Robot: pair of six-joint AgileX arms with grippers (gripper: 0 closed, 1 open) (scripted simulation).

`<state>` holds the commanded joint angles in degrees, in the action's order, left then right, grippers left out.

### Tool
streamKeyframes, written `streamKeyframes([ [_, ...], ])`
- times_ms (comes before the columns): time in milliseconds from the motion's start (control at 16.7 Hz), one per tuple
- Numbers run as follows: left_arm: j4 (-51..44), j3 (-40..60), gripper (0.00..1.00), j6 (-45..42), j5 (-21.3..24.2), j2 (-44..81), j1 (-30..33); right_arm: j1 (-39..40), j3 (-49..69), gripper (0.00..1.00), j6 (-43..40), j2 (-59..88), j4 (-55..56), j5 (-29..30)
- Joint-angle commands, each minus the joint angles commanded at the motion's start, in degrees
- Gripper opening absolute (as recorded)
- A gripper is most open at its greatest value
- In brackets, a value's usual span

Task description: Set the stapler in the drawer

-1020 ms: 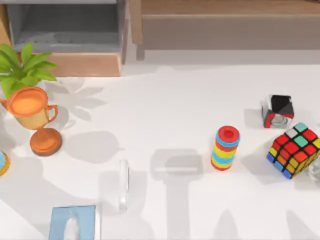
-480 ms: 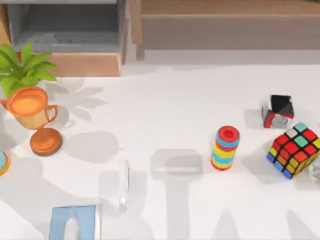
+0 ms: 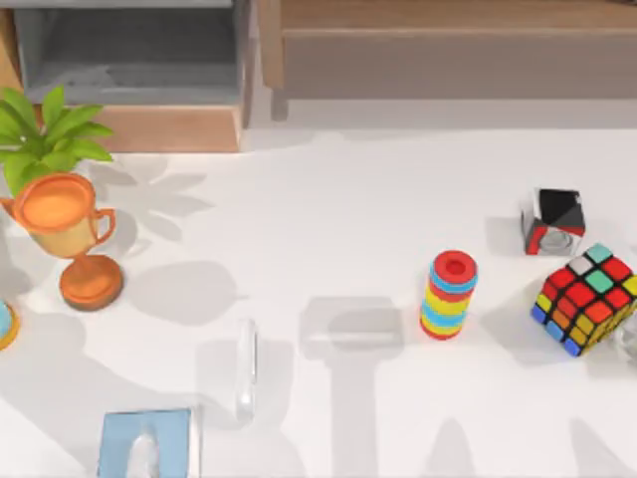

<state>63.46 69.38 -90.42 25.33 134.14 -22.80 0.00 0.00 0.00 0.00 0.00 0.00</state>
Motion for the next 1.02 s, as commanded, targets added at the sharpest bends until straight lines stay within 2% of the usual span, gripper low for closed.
streamKeyframes([
  [600, 7.39, -14.43, 0.0, -0.1, 3.23, -6.3, -3.37, 0.0, 0.0, 1.0, 0.0, 0.0, 0.0, 0.0],
  [1020, 8.91, -16.5, 0.0, -0.25, 4.41, -7.49, -4.29, 0.0, 0.0, 1.0, 0.0, 0.0, 0.0, 0.0],
])
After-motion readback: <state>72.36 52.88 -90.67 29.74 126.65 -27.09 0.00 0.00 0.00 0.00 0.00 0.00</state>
